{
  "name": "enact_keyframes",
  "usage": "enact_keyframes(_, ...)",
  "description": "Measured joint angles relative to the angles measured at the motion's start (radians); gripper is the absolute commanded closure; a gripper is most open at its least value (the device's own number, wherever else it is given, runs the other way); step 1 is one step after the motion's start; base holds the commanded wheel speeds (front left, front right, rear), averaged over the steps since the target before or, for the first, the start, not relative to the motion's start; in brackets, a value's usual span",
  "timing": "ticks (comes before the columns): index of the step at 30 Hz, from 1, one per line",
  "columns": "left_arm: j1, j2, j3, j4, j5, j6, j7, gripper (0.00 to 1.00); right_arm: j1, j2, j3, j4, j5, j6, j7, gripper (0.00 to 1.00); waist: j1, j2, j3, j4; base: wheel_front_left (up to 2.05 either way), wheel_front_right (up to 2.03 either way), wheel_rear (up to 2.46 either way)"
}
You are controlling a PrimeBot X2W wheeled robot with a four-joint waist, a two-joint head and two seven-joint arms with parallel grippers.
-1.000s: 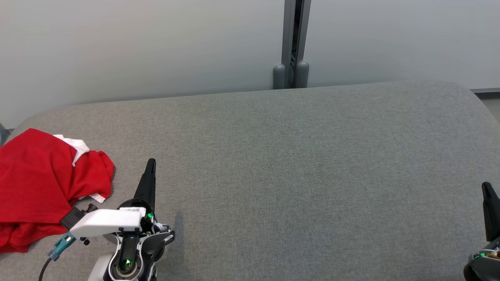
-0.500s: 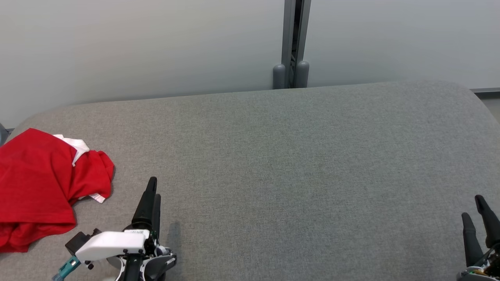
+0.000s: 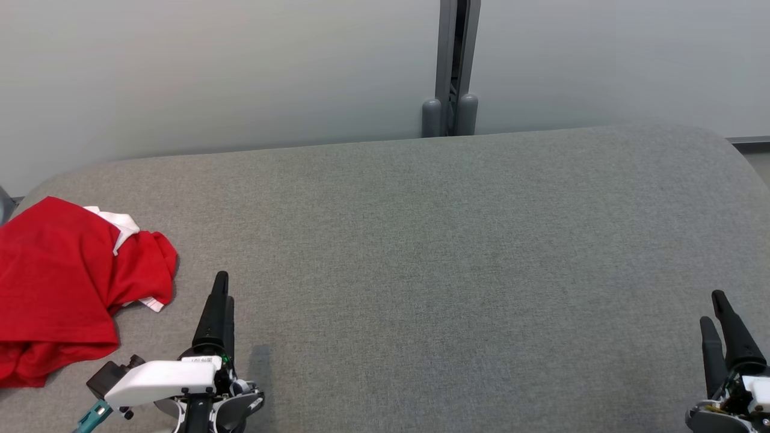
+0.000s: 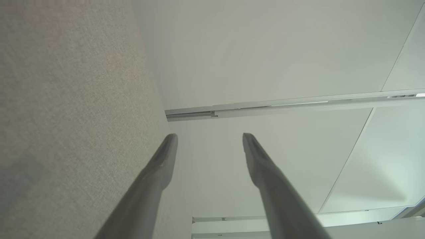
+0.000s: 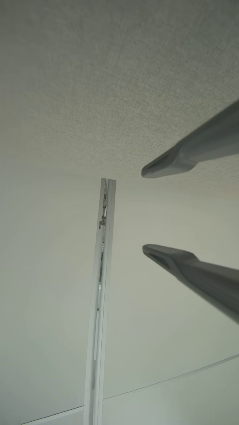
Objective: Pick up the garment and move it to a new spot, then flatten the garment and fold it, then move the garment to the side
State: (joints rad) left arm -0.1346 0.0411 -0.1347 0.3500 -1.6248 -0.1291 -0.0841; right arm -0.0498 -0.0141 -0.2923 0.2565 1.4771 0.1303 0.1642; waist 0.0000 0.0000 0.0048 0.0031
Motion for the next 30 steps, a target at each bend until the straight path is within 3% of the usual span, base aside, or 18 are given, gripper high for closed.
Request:
enact_keyframes(8, 0.01, 0.001, 0.026, -0.036, 0.058, 0.0, -0.021, 0.0, -0.014, -0.004, 0.026, -0.046, -0.133, 0.0, -0.047, 0.0, 0.0, 0.0, 0.0, 0.007, 0.0, 0.0, 0.0)
enact_keyframes(24, 0.029, 0.001, 0.093, -0.111, 0.24, 0.0, -0.051, 0.0, -0.065, -0.038, 0.132, -0.137, -0.516, 0.0, -0.126, 0.0, 0.0, 0.0, 0.0, 0.021, 0.0, 0.0, 0.0)
enact_keyframes(30, 0.031, 0.002, 0.112, -0.182, 0.387, 0.0, -0.065, 0.0, -0.086, -0.045, 0.175, -0.181, -0.659, 0.0, -0.156, 0.0, 0.0, 0.0, 0.001, 0.026, 0.0, 0.0, 0.0)
